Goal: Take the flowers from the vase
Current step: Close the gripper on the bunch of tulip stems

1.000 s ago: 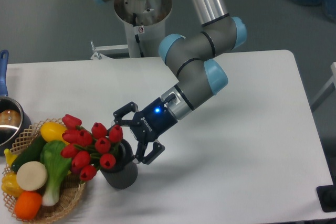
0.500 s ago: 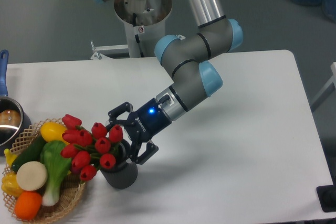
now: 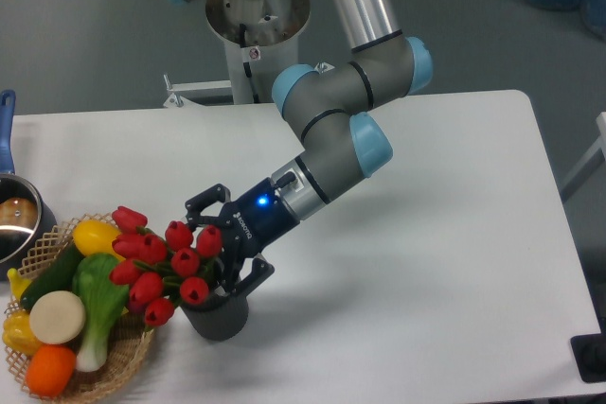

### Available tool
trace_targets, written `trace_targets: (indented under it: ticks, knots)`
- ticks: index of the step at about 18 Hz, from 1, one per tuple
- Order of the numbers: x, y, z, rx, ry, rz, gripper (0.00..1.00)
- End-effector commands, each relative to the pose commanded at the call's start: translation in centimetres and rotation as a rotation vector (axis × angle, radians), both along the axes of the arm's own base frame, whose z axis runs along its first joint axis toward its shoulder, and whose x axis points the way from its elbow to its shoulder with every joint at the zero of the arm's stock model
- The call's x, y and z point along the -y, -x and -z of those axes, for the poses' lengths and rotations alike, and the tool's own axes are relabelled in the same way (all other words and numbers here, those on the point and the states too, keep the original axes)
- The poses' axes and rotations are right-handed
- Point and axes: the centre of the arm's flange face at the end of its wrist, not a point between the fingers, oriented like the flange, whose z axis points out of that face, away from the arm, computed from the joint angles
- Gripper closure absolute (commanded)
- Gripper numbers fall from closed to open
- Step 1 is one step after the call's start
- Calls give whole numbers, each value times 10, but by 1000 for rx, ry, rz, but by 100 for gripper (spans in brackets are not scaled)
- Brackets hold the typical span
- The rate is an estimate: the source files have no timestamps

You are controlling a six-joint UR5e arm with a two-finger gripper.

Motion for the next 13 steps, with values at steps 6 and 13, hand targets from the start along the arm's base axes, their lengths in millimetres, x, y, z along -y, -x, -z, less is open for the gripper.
trace_targets:
  ticks: [6,13]
  knots:
    - [-1,1,-2,-4,-3,0,24]
    - [-2,2,-2,-6,-5,1,55]
